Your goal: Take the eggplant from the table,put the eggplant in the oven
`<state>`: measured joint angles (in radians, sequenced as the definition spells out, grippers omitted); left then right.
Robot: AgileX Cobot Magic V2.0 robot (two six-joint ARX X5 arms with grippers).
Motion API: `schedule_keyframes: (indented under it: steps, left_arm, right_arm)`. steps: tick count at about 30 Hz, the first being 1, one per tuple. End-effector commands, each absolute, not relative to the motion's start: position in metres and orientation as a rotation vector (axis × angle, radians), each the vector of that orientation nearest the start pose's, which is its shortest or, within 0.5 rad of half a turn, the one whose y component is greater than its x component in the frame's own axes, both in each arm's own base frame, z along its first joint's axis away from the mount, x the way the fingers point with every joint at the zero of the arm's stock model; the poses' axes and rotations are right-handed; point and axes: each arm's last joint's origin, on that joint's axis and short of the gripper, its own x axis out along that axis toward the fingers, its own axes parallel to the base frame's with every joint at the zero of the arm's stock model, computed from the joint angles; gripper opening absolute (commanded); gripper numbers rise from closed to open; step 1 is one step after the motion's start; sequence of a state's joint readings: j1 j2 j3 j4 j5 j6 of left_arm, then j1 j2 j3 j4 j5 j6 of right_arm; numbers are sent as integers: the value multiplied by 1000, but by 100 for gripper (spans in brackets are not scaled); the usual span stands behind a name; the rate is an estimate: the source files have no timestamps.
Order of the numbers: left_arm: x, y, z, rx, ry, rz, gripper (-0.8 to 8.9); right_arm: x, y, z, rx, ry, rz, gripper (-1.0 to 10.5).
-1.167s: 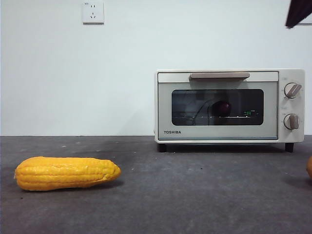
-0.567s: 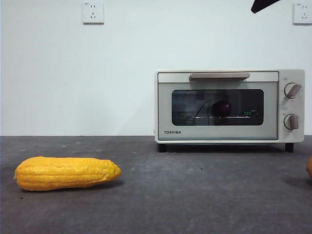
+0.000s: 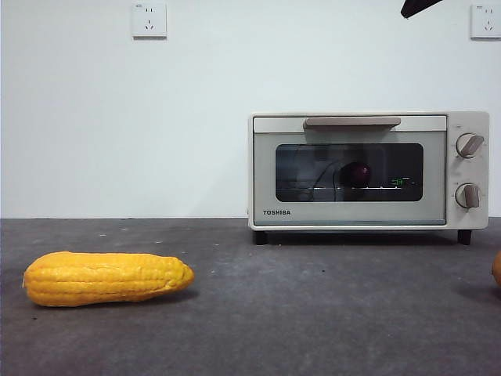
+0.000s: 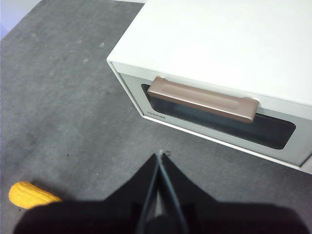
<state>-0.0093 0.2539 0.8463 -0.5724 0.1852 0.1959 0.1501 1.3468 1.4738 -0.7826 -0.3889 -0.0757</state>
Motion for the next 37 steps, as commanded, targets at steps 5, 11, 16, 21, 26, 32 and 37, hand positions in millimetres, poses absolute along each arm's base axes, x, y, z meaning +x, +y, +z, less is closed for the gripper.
schedule_keyframes:
  steps: [5,11,16,21,26,32,37]
  left_arm:
    - [53,-6,292,70,5,-190,-4]
    - [67,-6,244,13,43,-189,-4]
    - [76,-6,210,-10,106,-183,-4]
    - [84,-5,184,-47,180,-156,-4]
    - [88,-5,169,-63,217,-145,-4]
    - [90,-4,155,-72,262,-127,-4]
    - [90,-4,152,-72,271,-127,-4]
  right_arm:
    - [269,52,393,-1,633,543,1]
    - [269,52,393,0,634,543,1]
    - [269,52,393,0,633,543,1]
    - [269,52,393,-1,633,543,1]
    - [269,52,393,0,633,543,1]
    - [269,52,393,0,634,543,1]
    - [269,52,393,0,633,543,1]
